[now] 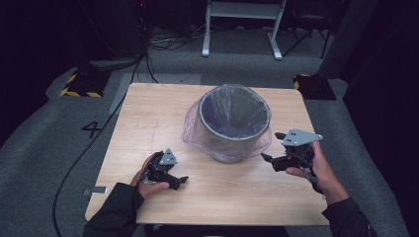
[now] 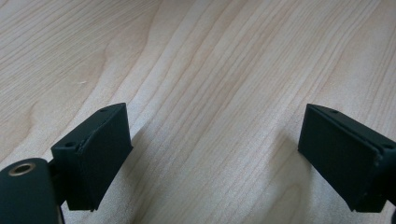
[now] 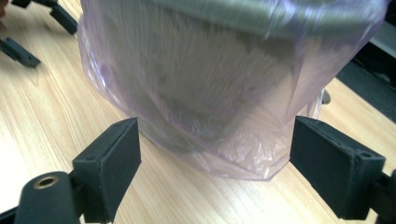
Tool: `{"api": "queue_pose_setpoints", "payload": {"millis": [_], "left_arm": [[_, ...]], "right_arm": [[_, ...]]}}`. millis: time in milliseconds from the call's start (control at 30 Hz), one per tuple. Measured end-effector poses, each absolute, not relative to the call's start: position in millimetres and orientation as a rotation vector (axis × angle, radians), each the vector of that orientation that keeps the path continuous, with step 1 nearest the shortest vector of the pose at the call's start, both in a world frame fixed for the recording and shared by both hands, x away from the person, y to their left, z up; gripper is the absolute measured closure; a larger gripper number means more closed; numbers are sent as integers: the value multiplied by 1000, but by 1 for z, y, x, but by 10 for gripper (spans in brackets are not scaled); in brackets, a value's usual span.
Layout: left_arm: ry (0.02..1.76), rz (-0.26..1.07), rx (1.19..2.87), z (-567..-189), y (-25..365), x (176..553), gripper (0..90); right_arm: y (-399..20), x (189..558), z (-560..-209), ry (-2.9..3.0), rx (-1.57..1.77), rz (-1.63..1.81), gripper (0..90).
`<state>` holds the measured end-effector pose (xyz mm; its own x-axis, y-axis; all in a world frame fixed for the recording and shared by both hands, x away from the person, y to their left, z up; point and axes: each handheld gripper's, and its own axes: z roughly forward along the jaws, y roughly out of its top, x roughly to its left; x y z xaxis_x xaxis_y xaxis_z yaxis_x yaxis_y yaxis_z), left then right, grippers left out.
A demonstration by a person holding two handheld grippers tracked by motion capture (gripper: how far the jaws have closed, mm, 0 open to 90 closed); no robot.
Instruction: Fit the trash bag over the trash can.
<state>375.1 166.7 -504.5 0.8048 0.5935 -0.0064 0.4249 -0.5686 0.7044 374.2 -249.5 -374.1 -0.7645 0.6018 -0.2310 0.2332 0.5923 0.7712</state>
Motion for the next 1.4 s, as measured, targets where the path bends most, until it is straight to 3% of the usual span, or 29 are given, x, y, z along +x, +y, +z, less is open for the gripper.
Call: {"api": "queue_pose_setpoints", "payload": {"millis": [1400], "left_arm": [[747, 299, 2260, -504, 167, 375, 90]], "right_arm": [[-277, 375, -434, 2462, 796, 809, 162]]}}
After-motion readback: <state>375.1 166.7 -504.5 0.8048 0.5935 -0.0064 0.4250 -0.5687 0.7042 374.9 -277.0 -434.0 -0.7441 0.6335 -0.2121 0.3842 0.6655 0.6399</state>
